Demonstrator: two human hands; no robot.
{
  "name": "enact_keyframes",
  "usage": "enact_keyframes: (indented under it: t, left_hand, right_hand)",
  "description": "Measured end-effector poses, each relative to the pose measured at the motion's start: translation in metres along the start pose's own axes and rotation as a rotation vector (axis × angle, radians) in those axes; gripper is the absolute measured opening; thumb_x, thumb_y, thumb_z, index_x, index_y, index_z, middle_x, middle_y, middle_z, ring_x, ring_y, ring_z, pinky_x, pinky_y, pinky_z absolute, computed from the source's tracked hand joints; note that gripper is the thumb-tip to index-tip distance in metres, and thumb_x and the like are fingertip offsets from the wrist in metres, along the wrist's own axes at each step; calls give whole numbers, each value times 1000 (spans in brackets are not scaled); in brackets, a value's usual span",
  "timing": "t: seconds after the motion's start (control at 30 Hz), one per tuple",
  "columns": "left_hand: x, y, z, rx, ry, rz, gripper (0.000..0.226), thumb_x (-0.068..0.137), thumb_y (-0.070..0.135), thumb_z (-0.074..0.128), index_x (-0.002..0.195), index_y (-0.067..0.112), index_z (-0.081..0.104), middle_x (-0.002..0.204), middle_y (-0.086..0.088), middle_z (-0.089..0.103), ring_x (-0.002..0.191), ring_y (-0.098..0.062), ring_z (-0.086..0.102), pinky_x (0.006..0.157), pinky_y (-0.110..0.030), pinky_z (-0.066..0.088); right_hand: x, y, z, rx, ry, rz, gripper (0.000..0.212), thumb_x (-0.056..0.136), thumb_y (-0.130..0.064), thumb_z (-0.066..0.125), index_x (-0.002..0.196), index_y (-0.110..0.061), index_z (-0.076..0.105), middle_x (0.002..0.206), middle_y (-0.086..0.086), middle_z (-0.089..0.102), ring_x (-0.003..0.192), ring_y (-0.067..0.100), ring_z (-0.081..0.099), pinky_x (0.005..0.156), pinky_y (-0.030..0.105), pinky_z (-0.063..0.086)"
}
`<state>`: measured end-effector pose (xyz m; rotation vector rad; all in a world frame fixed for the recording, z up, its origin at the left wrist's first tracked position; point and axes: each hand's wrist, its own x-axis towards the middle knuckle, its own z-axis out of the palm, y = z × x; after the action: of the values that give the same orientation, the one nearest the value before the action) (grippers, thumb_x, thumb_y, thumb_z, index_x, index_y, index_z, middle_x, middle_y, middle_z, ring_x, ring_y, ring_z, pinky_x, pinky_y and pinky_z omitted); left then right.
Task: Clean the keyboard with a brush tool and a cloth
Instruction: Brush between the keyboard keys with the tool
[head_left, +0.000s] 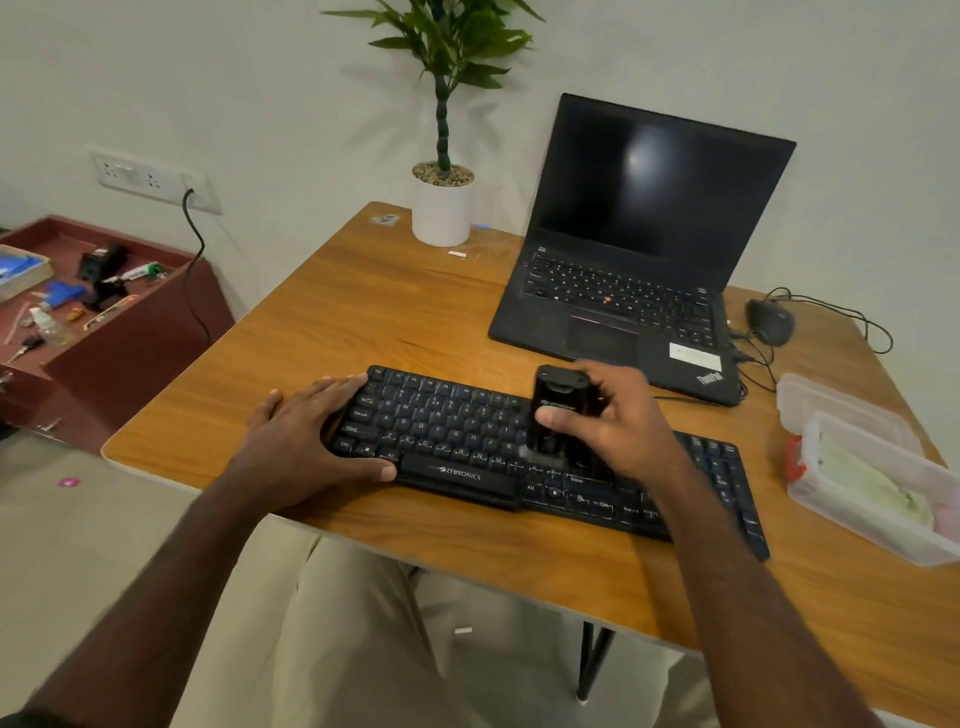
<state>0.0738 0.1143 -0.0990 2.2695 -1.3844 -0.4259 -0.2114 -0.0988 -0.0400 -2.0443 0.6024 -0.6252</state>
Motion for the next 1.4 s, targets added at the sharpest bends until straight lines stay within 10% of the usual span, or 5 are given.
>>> enact_keyframes:
  t: [1.27, 1.4]
  left_hand:
    - [-3, 14, -6, 1, -45, -41, 134, 40, 104, 46, 155, 44, 15, 164, 4, 24, 153, -12, 9, 123, -53, -3]
    - [-20, 60, 12, 108, 210, 81, 115, 60, 94, 43, 156, 33, 24, 165, 3, 21, 153, -13, 4, 120, -60, -3]
  right_hand:
    - [-44, 12, -34, 34, 355, 2, 23, 80, -9, 81, 95, -22, 69, 92, -2, 72, 86, 2, 68, 71, 15, 54]
    - [-51, 11, -36, 76, 456, -30, 21, 82, -11, 81, 94, -23, 69, 90, -1, 73, 87, 15, 70, 73, 30, 58]
